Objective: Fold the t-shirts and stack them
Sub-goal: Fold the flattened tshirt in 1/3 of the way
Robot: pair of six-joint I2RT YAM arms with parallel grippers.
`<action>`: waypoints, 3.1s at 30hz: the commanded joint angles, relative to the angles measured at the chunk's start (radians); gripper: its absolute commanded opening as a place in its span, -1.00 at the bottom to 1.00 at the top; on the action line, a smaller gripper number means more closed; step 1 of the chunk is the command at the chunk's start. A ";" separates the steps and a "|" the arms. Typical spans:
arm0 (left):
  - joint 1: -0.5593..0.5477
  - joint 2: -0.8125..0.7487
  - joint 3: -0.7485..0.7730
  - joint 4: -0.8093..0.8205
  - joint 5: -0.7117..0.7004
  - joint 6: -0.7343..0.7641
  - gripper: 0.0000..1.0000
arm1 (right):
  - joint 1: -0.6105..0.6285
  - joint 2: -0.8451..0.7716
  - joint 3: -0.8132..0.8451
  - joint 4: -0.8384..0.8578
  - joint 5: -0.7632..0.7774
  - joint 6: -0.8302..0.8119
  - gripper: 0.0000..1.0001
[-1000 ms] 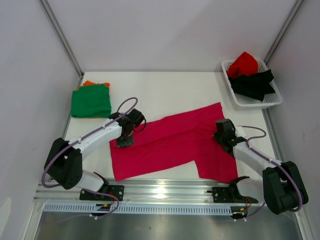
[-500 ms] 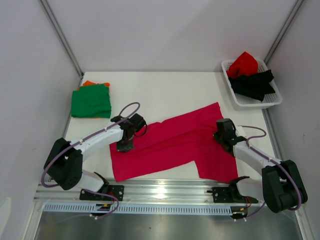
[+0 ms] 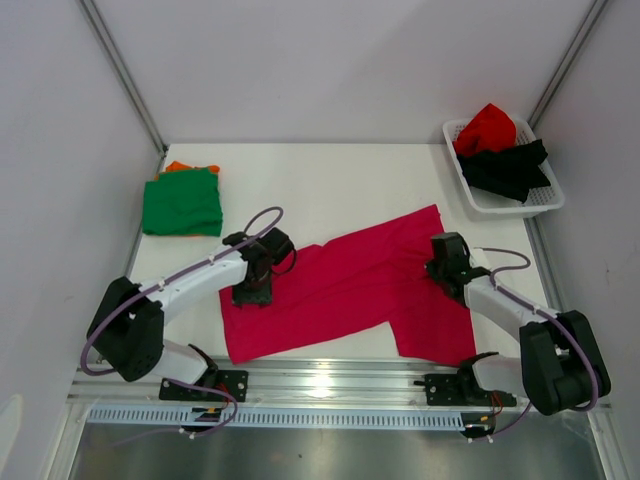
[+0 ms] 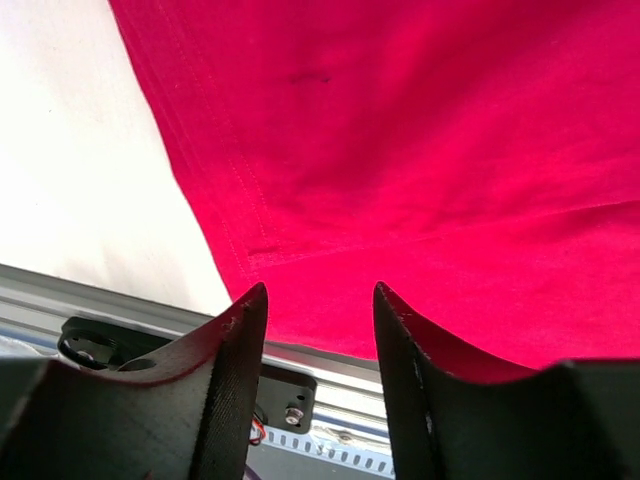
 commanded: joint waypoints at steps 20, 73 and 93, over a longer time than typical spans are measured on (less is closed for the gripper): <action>-0.007 -0.004 0.099 0.052 -0.005 -0.041 0.00 | -0.007 0.001 0.049 -0.003 -0.003 -0.007 -1.00; -0.012 0.200 0.213 0.082 -0.091 -0.014 -0.01 | 0.022 -0.264 -0.017 -0.057 -0.011 -0.079 0.39; -0.016 0.189 0.193 0.104 -0.097 -0.037 -0.02 | 0.014 0.030 0.079 0.556 -0.239 -0.297 0.36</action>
